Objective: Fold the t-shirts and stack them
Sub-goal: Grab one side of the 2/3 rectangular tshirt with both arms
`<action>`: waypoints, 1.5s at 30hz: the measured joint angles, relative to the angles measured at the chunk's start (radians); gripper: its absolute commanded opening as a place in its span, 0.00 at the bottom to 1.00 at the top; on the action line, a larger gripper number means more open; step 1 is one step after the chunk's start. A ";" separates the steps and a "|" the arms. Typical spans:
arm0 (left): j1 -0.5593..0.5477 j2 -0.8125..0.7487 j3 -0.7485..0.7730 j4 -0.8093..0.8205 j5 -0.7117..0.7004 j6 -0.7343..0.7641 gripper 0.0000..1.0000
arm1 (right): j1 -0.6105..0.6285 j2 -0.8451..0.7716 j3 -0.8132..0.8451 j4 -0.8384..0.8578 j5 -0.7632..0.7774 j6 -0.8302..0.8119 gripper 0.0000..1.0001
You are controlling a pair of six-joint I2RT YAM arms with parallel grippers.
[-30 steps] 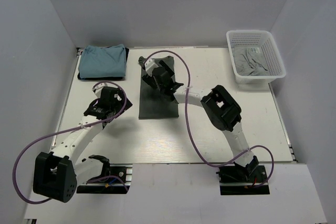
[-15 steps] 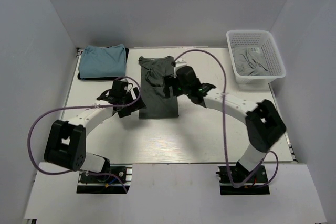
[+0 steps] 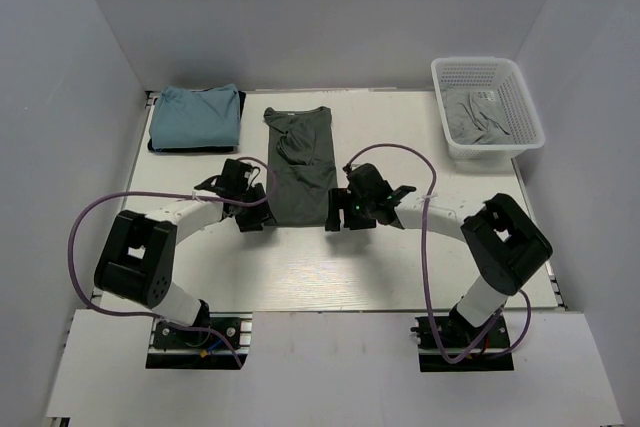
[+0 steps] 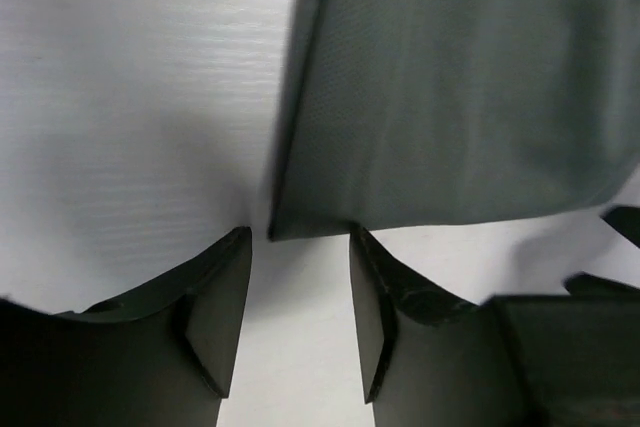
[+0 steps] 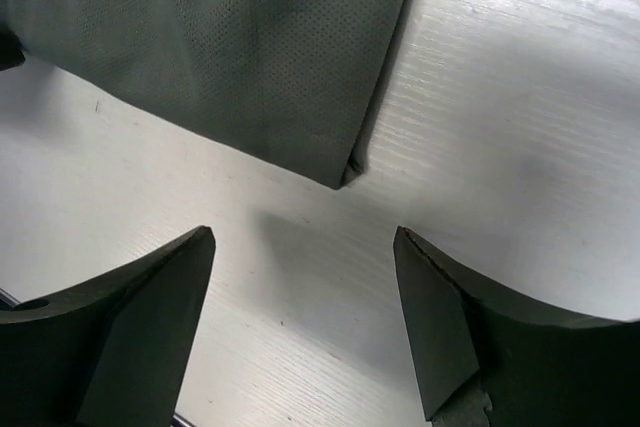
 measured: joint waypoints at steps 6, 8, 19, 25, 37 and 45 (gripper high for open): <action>0.000 0.031 0.001 0.030 0.006 -0.009 0.42 | -0.002 0.037 0.001 0.050 -0.008 0.018 0.71; -0.001 0.037 0.002 0.037 0.004 -0.013 0.41 | -0.002 0.048 0.008 0.065 -0.006 0.018 0.69; -0.001 0.050 0.003 0.042 -0.021 -0.028 0.00 | -0.010 0.100 0.036 0.097 0.017 0.014 0.26; -0.003 0.049 0.003 0.044 -0.016 -0.027 0.00 | -0.011 0.108 0.032 0.101 0.025 0.015 0.00; -0.046 -0.255 -0.139 -0.088 0.062 -0.038 0.00 | 0.002 -0.127 -0.148 0.082 -0.132 -0.037 0.00; -0.080 -0.636 -0.151 -0.299 0.214 -0.066 0.00 | 0.061 -0.495 -0.253 -0.063 -0.390 -0.086 0.00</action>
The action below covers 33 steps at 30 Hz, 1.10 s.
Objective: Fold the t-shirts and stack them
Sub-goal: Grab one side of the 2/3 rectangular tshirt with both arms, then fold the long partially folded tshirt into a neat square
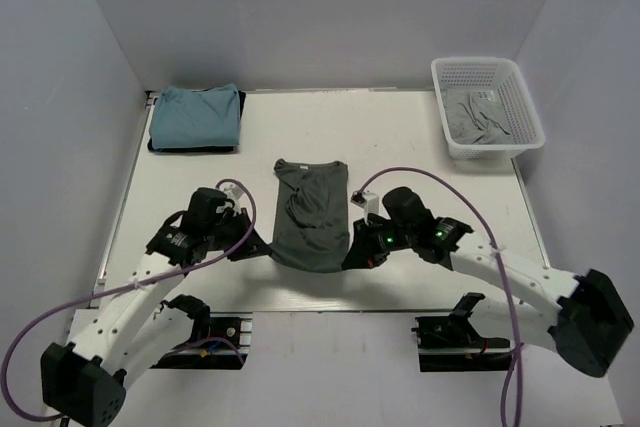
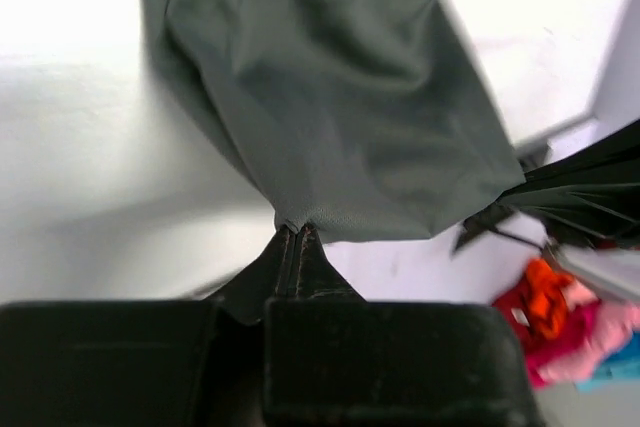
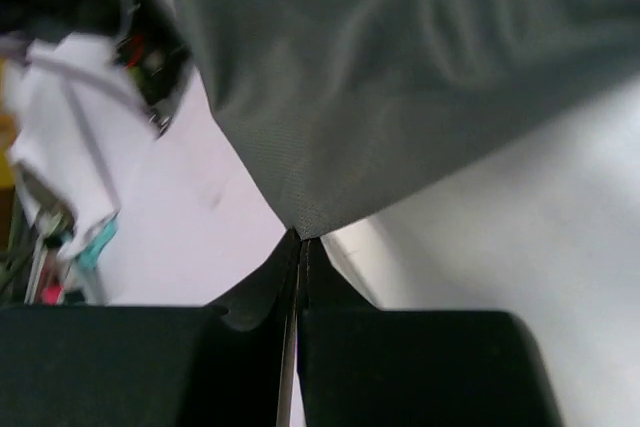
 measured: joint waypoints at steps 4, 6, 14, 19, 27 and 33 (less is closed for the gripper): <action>-0.007 -0.101 0.053 -0.088 0.049 -0.016 0.00 | 0.017 -0.155 -0.002 -0.073 -0.078 -0.011 0.00; -0.007 -0.131 0.078 -0.090 0.059 -0.022 0.00 | 0.017 -0.211 -0.001 -0.089 -0.097 -0.018 0.00; -0.009 -0.144 0.137 -0.026 0.052 -0.030 0.00 | 0.013 -0.206 0.049 -0.180 0.005 -0.026 0.00; -0.010 -0.063 0.170 0.046 0.019 -0.024 0.00 | -0.005 -0.199 0.081 -0.196 0.120 -0.026 0.00; -0.008 0.042 0.177 0.136 -0.074 -0.023 0.00 | -0.049 -0.106 0.144 -0.210 0.197 -0.043 0.00; 0.000 0.098 0.177 0.213 -0.149 -0.033 0.00 | -0.098 -0.032 0.182 -0.182 0.201 -0.051 0.00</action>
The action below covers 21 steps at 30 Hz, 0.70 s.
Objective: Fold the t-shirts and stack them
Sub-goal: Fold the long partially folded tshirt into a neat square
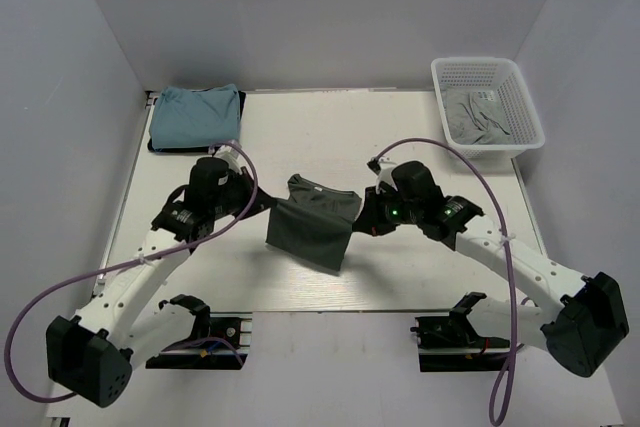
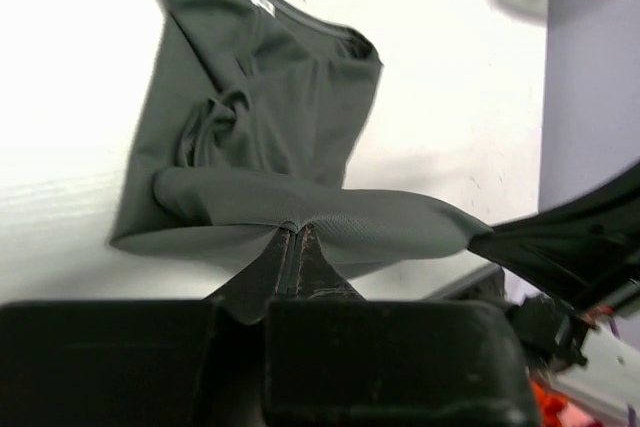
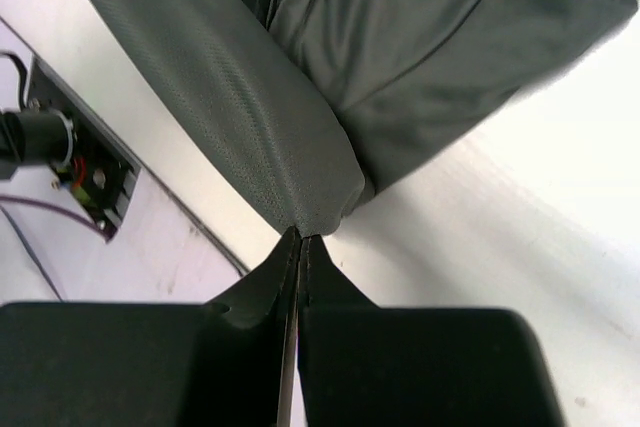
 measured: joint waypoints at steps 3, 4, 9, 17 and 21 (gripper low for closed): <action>0.003 0.047 0.000 0.037 -0.029 -0.002 0.00 | -0.029 0.024 0.008 0.032 -0.005 0.003 0.00; 0.003 0.068 0.000 0.047 -0.038 -0.003 0.00 | -0.040 0.034 0.008 0.042 -0.009 0.005 0.00; 0.003 0.178 0.008 0.100 -0.072 -0.005 0.00 | -0.084 0.086 0.008 0.079 -0.015 0.012 0.00; 0.003 0.335 0.063 0.187 -0.107 -0.005 0.00 | -0.149 0.157 0.009 0.160 -0.003 0.016 0.00; 0.003 0.417 0.084 0.231 -0.126 -0.006 0.00 | -0.182 0.239 0.009 0.216 -0.005 0.019 0.00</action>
